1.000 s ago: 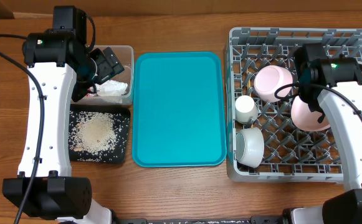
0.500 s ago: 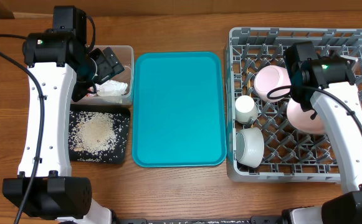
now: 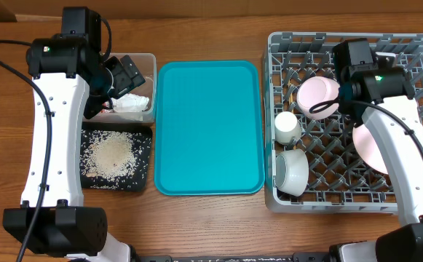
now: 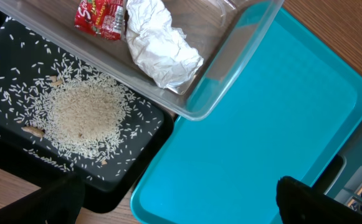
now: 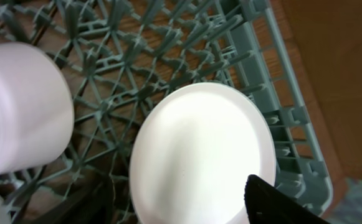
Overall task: Sort waste into correct bins and load items into the dishwasher
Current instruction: 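Set the plate in the rack and open the right gripper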
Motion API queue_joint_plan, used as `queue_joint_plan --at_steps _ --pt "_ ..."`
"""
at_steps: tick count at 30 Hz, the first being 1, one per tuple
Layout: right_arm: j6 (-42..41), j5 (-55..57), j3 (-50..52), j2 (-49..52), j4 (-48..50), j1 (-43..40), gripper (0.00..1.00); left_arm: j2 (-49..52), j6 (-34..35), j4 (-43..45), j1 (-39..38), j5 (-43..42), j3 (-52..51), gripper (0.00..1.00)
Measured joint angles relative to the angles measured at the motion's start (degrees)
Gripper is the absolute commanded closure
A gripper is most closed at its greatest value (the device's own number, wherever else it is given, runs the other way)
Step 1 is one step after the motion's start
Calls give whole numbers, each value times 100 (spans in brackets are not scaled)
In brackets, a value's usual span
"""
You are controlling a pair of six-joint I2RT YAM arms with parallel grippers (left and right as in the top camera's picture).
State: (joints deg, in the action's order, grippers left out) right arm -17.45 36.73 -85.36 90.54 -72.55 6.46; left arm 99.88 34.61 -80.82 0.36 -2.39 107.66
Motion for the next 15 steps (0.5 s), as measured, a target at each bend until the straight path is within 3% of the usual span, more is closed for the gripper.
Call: queue_joint_plan --at_steps 5,15 --pt "-13 -1318 -13 0 175 -597 35 0 0 2 0 0 0 0" --pt "-20 -3991 -79 0 -70 -3412 43 0 0 2 0 0 0 0"
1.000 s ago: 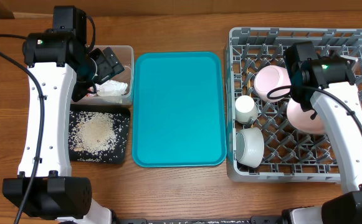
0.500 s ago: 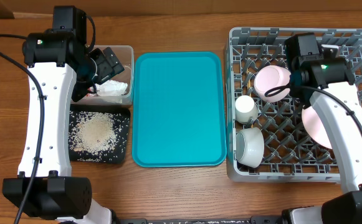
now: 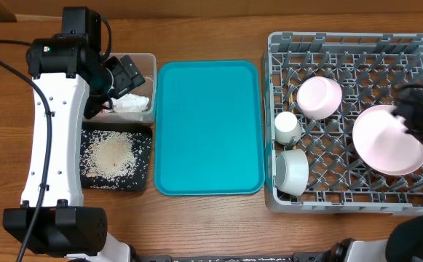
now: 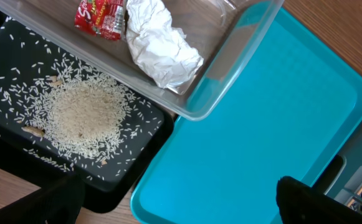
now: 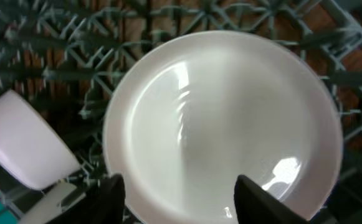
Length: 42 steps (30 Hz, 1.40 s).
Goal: Sort waste into correct bins and load items into the dishwasher
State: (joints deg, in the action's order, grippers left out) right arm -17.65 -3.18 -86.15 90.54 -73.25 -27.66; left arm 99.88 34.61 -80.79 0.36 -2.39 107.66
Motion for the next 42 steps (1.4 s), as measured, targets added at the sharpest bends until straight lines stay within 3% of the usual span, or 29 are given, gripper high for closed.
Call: queue_joint_plan --at_steps 4,8,10,15,32,35,37,42 --pt "-11 -391 0 0 -256 -957 44 0 0 -2 0 0 0 0" --pt "2 -479 37 0 -278 -1436 61 0 -2 0 0 0 0 0" --pt "-9 -514 181 -2 -240 -1558 62 0 0 0 0 0 0 0" --pt "-9 -549 835 -2 -20 -1606 69 0 0 0 0 2 0 0" --pt "-37 -85 1508 -2 315 -1620 70 0 0 -2 0 0 0 0" --pt "-28 -107 1718 -2 599 -1617 78 0 0 -2 0 0 0 0" --pt "0 -129 1773 -2 688 -1617 92 0 0 -2 0 0 0 0" --pt "-31 -343 1735 -17 654 -1613 96 0 0 0 0 0 0 0"
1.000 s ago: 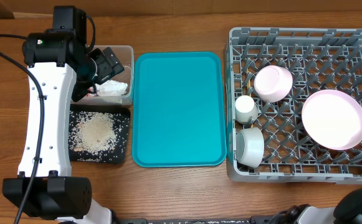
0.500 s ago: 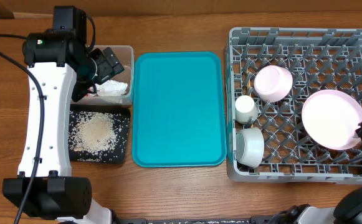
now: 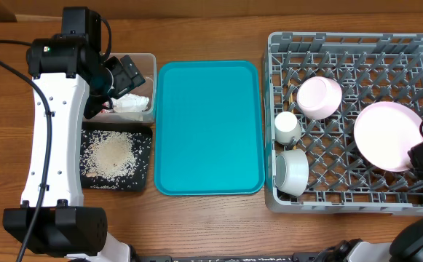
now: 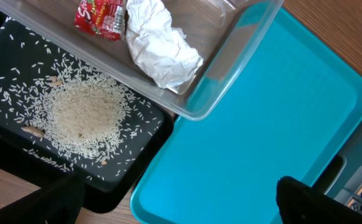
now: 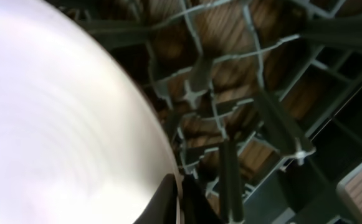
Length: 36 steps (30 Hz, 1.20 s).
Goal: Sort waste into correct bins and load items into the dishwasher
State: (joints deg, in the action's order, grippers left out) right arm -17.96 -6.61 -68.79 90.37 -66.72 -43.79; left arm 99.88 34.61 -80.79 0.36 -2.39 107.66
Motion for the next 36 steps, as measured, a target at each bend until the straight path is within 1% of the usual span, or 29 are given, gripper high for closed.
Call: queue_joint_plan --at_steps 3,7,9,11,14,16,19,22,24,28,30,33,36 --pt "-2 -63 -273 2 -345 -4 96 0 -2 -2 0 0 0 0" --pt "4 15 -1182 13 -1029 68 96 0 0 0 0 0 0 0" --pt "7 208 -1801 13 -1362 271 96 0 0 -2 0 0 0 0" --pt "11 538 -2402 0 -1585 669 96 0 0 0 0 0 0 0" --pt "20 1263 -2964 -74 -1694 1587 96 0 0 0 0 0 0 0" --pt "63 1803 -3064 -120 -1718 2249 96 0 -2 0 0 0 0 0" --pt "439 2616 -3069 -90 -1784 3268 96 0 0 0 0 0 0 0" --pt "785 3456 -3069 13 -1840 4035 96 0 0 0 0 0 0 0" --pt "960 4242 -3069 85 -1867 4459 96 0 0 0 0 0 0 0" --pt "1117 5473 -3069 109 -1845 4883 96 0 0 -2 0 0 0 0" --pt "1174 5906 -3069 109 -1956 5010 96 0 0 0 0 2 0 0" --pt "1165 6083 -3064 109 -2277 5049 96 0 -2 2 0 0 0 0" --pt "922 6155 -2935 109 -2588 5049 96 0 0 0 -2 0 0 0"
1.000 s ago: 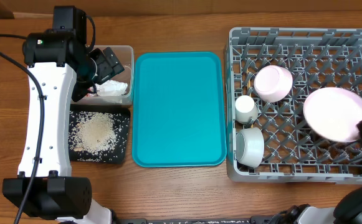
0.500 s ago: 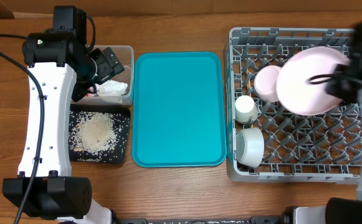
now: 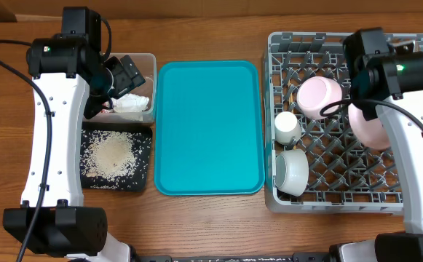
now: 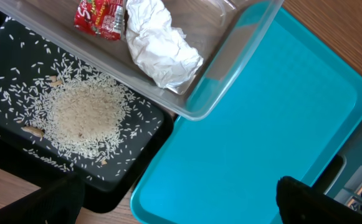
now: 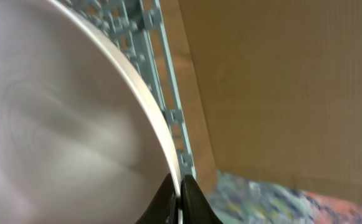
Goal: Sort waste into correct bins and load items into the dishwasher
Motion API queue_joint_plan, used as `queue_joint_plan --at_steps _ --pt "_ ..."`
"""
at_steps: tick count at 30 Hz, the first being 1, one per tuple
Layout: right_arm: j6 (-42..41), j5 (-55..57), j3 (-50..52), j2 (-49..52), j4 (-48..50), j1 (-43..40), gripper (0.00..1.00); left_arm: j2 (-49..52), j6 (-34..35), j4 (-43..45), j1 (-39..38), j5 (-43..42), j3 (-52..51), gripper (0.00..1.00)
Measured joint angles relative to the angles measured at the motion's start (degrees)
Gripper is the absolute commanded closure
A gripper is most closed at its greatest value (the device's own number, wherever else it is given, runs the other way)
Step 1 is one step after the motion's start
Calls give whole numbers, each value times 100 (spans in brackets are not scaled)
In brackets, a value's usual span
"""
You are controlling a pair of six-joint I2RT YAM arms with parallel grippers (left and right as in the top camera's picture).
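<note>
My right gripper (image 5: 179, 191) is shut on the rim of the pink plate (image 5: 56, 124). From overhead the plate (image 3: 365, 131) stands tilted on edge in the right half of the grey dish rack (image 3: 284, 44), partly under my right wrist. Also in the rack are a pink bowl (image 3: 319, 97), a white cup (image 3: 287, 127) and a white bowl (image 3: 292, 172). My left gripper (image 4: 177, 194) hangs open over the near-left corner of the teal tray (image 4: 255, 130), holding nothing. The clear bin (image 4: 230, 68) holds crumpled foil (image 4: 159, 50) and a red wrapper (image 4: 100, 15).
A black bin (image 3: 116, 156) with scattered rice lies in front of the clear bin (image 3: 147, 65). The teal tray (image 3: 208, 127) lies between the bins and the rack. The rack's right wall (image 5: 149, 37) runs close past the plate's rim, with bare wooden table (image 5: 280, 81) beyond.
The plate lay nearly flat at the rack's right side, gripped at its right rim. Now it stands tilted on edge further left, with my right wrist over the rack's upper middle. The left arm is unchanged.
My right gripper was open over the rack, above the flat pink plate. Half a second later it was still open, right over the plate. Then it was shut on the plate's right rim, and now it holds the plate up on edge. The left arm stayed still.
</note>
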State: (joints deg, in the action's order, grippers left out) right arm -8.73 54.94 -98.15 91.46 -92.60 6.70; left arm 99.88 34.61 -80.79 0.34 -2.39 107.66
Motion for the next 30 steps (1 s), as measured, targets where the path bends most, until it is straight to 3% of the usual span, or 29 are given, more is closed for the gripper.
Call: queue_joint_plan --at_steps 5,15,18,21,25,30 --pt "-509 94 629 0 96 -2 96 0 0 0 0 0 0 0" --pt "-776 -76 1320 0 868 0 94 0 0 0 -37 0 0 0" --pt "-776 -238 1320 0 1005 -2 76 0 -2 -2 -63 0 0 0" --pt "-699 -356 1322 0 1106 0 30 0 0 -2 -70 0 0 0" --pt "-603 -367 1322 0 1226 0 23 0 0 0 -70 0 0 0" --pt "-577 -417 1261 0 1506 7 22 0 -2 0 -70 0 0 0"
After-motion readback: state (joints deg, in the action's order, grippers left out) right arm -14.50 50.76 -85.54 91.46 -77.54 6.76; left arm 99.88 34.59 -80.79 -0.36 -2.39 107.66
